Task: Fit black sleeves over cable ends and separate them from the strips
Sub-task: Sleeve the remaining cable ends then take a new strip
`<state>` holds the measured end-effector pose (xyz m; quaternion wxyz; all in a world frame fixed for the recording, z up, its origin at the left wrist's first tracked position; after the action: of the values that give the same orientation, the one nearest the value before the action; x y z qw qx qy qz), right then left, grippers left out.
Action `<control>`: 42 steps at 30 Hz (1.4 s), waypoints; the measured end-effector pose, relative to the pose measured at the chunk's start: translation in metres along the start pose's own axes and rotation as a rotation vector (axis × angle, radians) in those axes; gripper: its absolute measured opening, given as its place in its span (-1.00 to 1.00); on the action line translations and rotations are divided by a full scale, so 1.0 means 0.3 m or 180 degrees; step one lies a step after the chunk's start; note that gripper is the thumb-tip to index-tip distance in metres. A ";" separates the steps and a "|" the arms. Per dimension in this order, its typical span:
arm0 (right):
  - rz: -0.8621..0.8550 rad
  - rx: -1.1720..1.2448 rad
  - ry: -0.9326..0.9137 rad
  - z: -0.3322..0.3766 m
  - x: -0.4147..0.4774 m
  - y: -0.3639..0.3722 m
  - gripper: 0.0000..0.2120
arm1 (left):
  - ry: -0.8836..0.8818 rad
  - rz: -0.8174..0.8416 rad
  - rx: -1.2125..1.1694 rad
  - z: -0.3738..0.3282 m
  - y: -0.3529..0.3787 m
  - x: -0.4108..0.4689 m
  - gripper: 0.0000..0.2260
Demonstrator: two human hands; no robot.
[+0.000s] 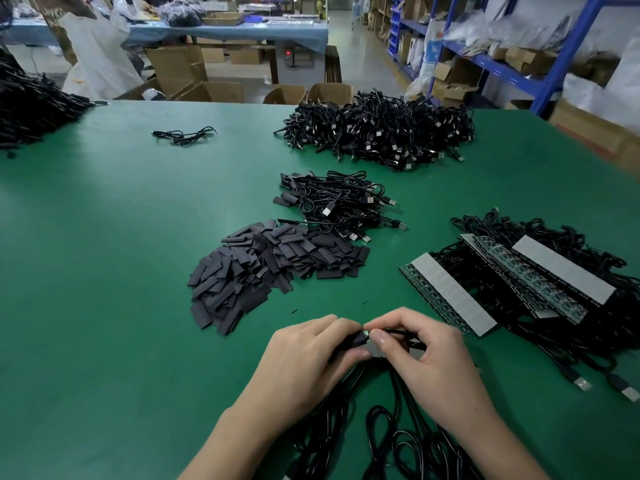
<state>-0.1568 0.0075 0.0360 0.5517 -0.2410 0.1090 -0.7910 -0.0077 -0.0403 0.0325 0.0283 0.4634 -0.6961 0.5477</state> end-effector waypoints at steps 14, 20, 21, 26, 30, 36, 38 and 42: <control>0.0117 0.0068 0.0089 -0.009 -0.004 0.017 -0.88 | 0.0044 -0.0393 0.0060 -0.007 -0.013 -0.001 -0.72; 0.0063 0.0007 0.0085 -0.017 -0.008 0.022 -0.86 | 0.0286 -0.0536 0.0370 -0.009 -0.009 -0.001 -0.71; 0.0052 0.0016 0.0092 -0.018 -0.009 0.021 -0.86 | 0.0312 -0.0556 0.0410 -0.009 -0.009 -0.002 -0.71; 0.0042 0.0072 0.0136 -0.020 -0.012 0.021 -0.85 | 0.0404 -0.0591 0.0455 -0.014 -0.004 -0.003 -0.68; 0.0104 0.0057 0.0172 -0.023 -0.013 0.024 -0.87 | 0.0399 -0.0623 0.0432 -0.014 0.001 -0.001 -0.68; 0.0209 0.0073 0.0169 -0.028 -0.011 0.029 -0.88 | 0.0213 -0.0566 0.0452 -0.007 0.007 -0.001 -0.66; 0.0247 0.0068 0.0141 -0.027 -0.012 0.035 -0.87 | 0.0067 -0.0526 0.0329 0.000 0.007 -0.001 -0.68; 0.0265 0.0088 0.0119 -0.027 -0.011 0.038 -0.88 | -0.0378 -0.0390 -0.0265 0.032 0.000 -0.009 -0.72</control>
<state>-0.1507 0.0057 0.0233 0.5853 -0.2138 0.1183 -0.7731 -0.0018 -0.0462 0.0273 0.0397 0.5352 -0.6890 0.4871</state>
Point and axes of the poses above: each hand's wrist, its own x-axis towards the middle knuckle, its own y-axis out of the palm, z = x × y, the point moved 7 cm from there along x, towards the middle knuckle, and after that the axes turned 5 degrees about -z, right-handed, at the moved point
